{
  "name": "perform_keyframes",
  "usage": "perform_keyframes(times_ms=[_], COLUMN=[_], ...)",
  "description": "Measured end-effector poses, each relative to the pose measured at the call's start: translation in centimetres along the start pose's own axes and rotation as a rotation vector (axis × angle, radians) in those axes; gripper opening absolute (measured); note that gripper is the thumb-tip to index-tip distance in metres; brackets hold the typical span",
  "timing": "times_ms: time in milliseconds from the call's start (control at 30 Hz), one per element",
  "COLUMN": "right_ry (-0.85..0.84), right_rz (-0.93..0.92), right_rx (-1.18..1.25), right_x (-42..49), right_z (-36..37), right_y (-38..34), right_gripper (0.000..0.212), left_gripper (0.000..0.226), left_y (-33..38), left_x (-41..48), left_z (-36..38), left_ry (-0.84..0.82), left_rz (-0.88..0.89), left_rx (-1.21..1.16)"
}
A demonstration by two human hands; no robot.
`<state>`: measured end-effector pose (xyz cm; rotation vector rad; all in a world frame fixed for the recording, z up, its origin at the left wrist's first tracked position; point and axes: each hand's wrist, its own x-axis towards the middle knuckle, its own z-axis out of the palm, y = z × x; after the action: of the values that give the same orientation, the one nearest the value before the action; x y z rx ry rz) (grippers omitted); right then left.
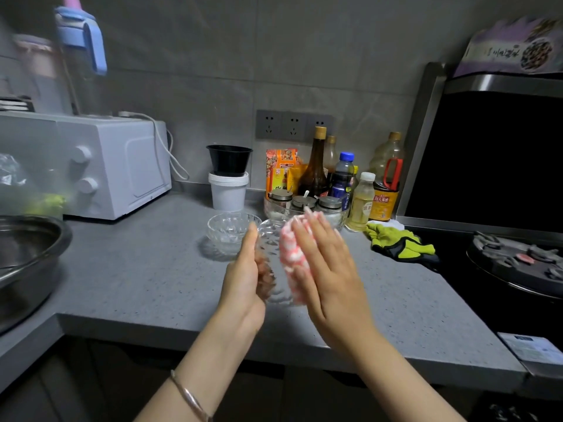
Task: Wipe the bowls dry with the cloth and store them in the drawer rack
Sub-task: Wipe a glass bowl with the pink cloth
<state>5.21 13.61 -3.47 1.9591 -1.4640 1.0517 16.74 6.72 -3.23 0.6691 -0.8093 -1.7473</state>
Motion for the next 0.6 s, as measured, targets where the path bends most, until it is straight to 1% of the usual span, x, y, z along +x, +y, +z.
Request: perform_keyframes(times_ms=[33,100,167,200,233,267,333,367,400,433,467,500,533,567,600], right_ry=[-0.001,0.002,0.031,0.056,0.07,0.07,0.024,-0.013,-0.047,-0.051,-0.043,-0.047,-0.091,-0.189,-0.333], right_rz=[0.018,-0.034,-0.135,-0.15,-0.123,-0.058,0.135,0.234,0.333,0.409,0.447,0.46,0.478,0.503,0.527], right_rx=[0.011,-0.037,-0.133,-0.149,-0.125,-0.07,0.099,0.227,0.369,0.458,0.47,0.44,0.405,0.365,0.315], right_x=[-0.6,-1.8,-1.8,-1.3,-0.6,0.2,1.7,2.2,2.4,2.4,2.1,1.5,0.8,-0.2,-1.1], right_z=[0.1,0.7,1.0,0.9,0.7,0.3,-0.5,-0.8,-0.8,-0.8,-0.7,-0.5,-0.3,-0.1,0.2], right_y=[-0.1,-0.8,-1.1,-1.0,-1.0,-0.9,-0.5,0.1,0.9,1.9,3.0,4.1,5.1,6.0,6.8], right_gripper=[0.054,0.055,0.053,0.049,0.046,0.044,0.04,0.037,0.034,0.031,0.03,0.031,0.032,0.035,0.04], left_gripper=[0.062,0.068,0.053,0.049,0.046,0.041,0.032,0.035,0.044,0.058,0.065,0.064,0.059,0.053,0.049], left_y=[0.0,0.1,0.2,0.2,0.0,-0.1,-0.7,-0.7,-0.6,-0.8,-0.9,-0.8,-0.7,-0.7,-0.7], left_x=[0.4,0.9,0.8,0.5,0.2,-0.1,-0.2,-0.3,-0.5,-0.4,-0.3,-0.2,-0.1,0.1,0.1], left_z=[-0.1,-0.4,-0.3,-0.1,-0.1,0.2,-0.1,-0.1,-0.2,-0.5,-0.8,-1.0,-1.2,-1.3,-1.3], left_ry=[-0.003,-0.037,-0.107,-0.156,-0.194,-0.179,-0.154,-0.14,-0.124,-0.093,-0.06,-0.035,-0.015,-0.001,-0.003], left_rz=[0.006,-0.003,-0.018,-0.006,0.015,0.053,0.109,0.106,0.094,0.081,0.077,0.084,0.092,0.091,0.089], left_rx=[-0.001,0.034,0.049,0.084,0.124,0.164,0.2,0.201,0.189,0.181,0.174,0.175,0.189,0.2,0.199])
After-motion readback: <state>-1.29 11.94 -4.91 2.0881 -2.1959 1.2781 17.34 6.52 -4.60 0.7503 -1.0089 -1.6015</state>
